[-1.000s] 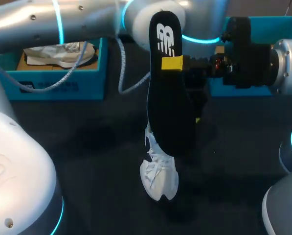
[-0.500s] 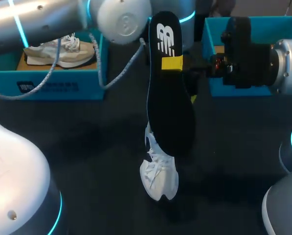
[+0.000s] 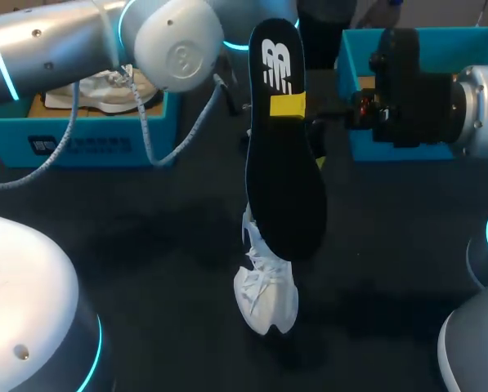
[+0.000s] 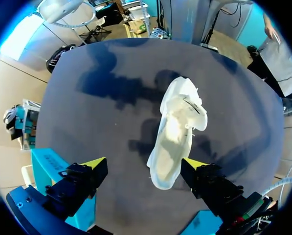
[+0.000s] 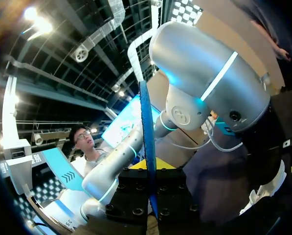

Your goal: Take the shoe out of the shoebox, open the shoe tongue, remove and reinsert the insole, then place the shoe into the shoebox

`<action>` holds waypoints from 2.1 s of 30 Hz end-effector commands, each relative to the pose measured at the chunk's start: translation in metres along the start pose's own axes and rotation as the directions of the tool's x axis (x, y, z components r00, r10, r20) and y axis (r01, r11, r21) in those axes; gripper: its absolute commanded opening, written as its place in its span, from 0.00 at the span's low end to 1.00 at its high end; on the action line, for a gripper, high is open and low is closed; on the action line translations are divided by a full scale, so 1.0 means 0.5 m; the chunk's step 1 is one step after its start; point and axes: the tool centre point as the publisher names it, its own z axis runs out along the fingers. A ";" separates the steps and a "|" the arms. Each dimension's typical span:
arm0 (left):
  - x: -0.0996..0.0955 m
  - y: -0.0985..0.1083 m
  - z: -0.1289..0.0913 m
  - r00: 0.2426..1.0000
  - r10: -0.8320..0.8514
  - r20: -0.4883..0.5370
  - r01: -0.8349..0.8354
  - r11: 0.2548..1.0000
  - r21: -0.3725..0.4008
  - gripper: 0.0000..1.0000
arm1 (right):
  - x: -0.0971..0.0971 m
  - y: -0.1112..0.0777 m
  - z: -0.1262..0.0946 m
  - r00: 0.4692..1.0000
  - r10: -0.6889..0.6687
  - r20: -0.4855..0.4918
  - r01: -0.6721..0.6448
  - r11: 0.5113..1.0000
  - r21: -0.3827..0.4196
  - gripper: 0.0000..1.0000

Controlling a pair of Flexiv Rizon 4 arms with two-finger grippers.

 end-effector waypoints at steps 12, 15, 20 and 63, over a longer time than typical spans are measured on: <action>-0.004 0.034 -0.008 0.919 0.007 0.395 -0.032 0.998 0.057 1.00 | -0.065 0.072 -0.096 0.991 0.131 -0.020 -0.132 0.989 -0.065 0.00; -0.005 0.041 -0.018 0.884 -0.013 0.466 -0.020 0.998 0.066 1.00 | -0.084 0.092 -0.109 0.984 0.178 -0.011 -0.178 0.982 -0.065 0.00; -0.002 0.063 -0.047 0.808 -0.065 0.586 -0.002 0.994 0.113 1.00 | -0.117 0.112 -0.128 0.956 0.294 0.011 -0.293 0.953 -0.082 0.00; 0.012 0.071 -0.157 0.446 0.063 0.893 -0.229 0.972 0.046 1.00 | -0.276 0.153 -0.118 0.706 0.706 0.058 -0.682 0.700 -0.209 0.00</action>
